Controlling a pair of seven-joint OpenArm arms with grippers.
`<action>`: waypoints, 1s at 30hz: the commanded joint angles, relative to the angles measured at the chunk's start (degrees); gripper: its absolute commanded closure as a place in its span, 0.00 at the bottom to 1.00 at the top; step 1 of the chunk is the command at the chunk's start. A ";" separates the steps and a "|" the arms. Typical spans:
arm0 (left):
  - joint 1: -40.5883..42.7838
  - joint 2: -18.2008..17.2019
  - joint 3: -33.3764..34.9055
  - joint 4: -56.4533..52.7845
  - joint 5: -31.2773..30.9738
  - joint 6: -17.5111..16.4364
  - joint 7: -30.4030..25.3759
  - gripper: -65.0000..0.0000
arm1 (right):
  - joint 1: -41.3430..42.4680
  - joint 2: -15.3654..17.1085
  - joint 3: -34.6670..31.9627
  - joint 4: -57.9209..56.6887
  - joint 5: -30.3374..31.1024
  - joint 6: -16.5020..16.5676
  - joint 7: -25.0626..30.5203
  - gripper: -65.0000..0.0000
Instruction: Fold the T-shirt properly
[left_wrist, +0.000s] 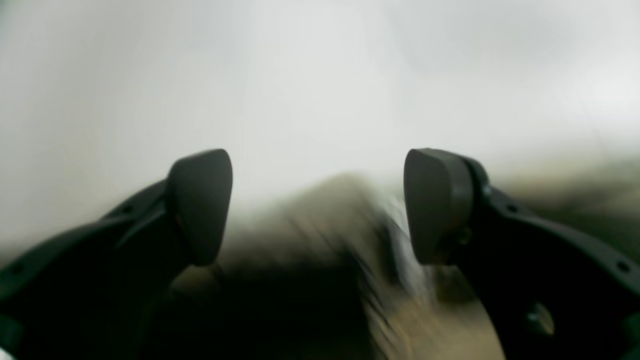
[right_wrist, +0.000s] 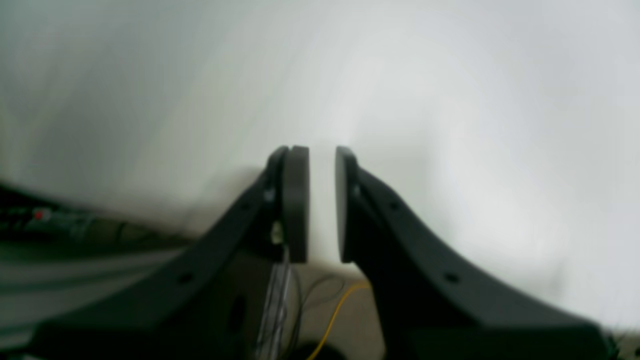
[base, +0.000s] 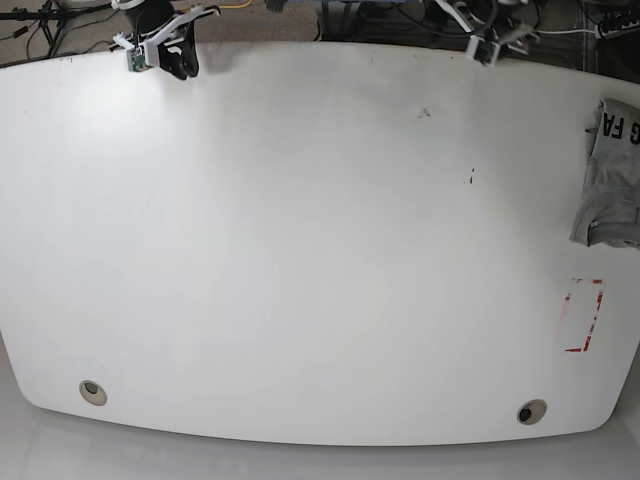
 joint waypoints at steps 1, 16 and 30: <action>5.52 0.43 0.52 1.17 -1.78 0.75 -1.79 0.25 | -5.62 0.24 0.72 0.96 3.81 0.49 1.55 0.87; 9.30 -7.22 7.65 -18.87 -14.43 1.10 -1.70 0.37 | -11.07 0.33 -0.34 -11.70 1.61 0.49 1.55 0.87; -17.51 -9.68 7.82 -61.60 -14.17 1.10 -4.96 0.37 | 7.65 1.30 -0.69 -49.86 -15.97 0.49 12.89 0.87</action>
